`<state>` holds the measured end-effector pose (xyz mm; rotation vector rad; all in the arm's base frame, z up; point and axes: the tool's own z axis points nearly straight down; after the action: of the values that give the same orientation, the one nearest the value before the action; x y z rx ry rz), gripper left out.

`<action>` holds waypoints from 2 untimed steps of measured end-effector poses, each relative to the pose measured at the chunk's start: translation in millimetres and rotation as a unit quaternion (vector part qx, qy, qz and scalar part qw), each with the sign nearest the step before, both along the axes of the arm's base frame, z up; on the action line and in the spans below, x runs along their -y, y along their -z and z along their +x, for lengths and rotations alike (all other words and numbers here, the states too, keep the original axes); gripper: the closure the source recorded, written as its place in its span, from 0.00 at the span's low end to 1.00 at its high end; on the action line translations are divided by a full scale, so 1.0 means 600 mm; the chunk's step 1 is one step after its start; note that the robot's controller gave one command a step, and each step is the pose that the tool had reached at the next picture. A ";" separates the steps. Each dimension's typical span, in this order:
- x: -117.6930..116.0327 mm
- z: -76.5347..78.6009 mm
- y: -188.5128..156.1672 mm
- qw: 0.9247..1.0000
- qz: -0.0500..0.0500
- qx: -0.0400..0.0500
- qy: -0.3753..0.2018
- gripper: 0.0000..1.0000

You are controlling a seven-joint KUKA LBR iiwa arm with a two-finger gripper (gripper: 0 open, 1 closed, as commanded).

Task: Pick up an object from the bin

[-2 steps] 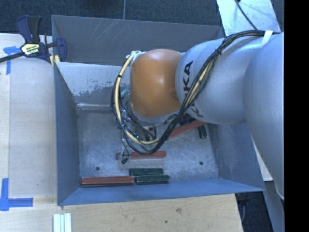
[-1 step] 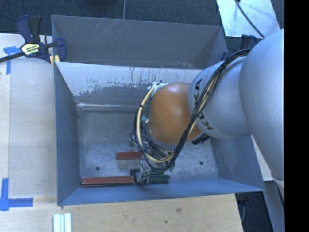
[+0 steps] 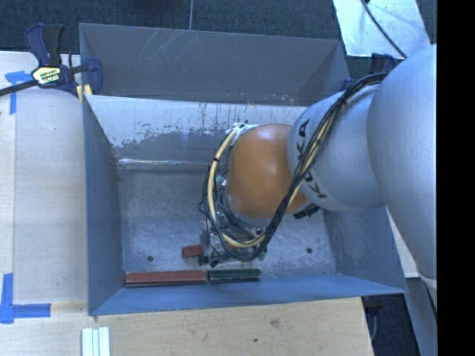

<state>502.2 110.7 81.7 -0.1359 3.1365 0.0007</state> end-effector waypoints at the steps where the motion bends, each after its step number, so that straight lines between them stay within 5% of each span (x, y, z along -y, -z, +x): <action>1: 0.000 0.000 0.000 1.000 0.000 0.000 0.000 0.00; 2: 0.000 0.000 0.000 1.000 0.000 0.000 0.000 1.00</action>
Offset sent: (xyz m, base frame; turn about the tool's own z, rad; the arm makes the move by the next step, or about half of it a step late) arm 0.0000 0.0000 0.0000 0.0000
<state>502.1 110.8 81.6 -0.1350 3.1371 0.0010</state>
